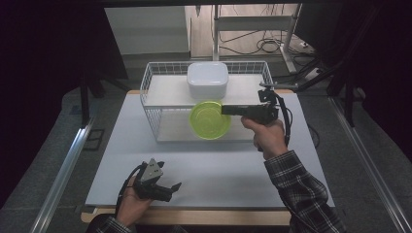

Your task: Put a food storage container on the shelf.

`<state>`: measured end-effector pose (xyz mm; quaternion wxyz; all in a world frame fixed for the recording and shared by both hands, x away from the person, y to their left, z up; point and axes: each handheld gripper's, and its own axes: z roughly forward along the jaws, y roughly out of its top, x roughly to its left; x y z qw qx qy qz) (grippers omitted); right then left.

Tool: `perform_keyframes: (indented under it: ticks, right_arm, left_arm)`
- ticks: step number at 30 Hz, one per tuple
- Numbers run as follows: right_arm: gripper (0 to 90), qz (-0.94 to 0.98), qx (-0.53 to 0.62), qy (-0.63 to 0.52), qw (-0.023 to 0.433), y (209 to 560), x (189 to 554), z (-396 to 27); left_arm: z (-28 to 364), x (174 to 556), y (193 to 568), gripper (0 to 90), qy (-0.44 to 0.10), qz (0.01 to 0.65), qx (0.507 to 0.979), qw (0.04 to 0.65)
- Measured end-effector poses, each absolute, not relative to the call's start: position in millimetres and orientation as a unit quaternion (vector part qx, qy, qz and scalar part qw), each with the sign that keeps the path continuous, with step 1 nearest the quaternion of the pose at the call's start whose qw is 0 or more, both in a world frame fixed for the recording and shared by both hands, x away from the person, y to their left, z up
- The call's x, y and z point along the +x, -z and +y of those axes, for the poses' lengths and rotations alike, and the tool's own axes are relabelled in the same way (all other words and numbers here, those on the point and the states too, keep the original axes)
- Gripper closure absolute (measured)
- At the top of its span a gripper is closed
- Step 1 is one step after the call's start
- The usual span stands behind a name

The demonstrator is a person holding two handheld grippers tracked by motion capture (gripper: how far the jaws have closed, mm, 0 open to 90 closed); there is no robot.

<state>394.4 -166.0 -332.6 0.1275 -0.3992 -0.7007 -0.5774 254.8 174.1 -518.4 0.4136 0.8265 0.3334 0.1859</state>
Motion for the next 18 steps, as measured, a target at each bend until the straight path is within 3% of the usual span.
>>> perform_keyframes:
  ticks: [18]
  right_arm:
    - [81.6, -0.683, -0.407, 0.597, 0.109, 288, 414, -161]
  left_arm:
    - [174, 255, 519, 5.3, -0.183, 0.335, 0.826, 0.414]
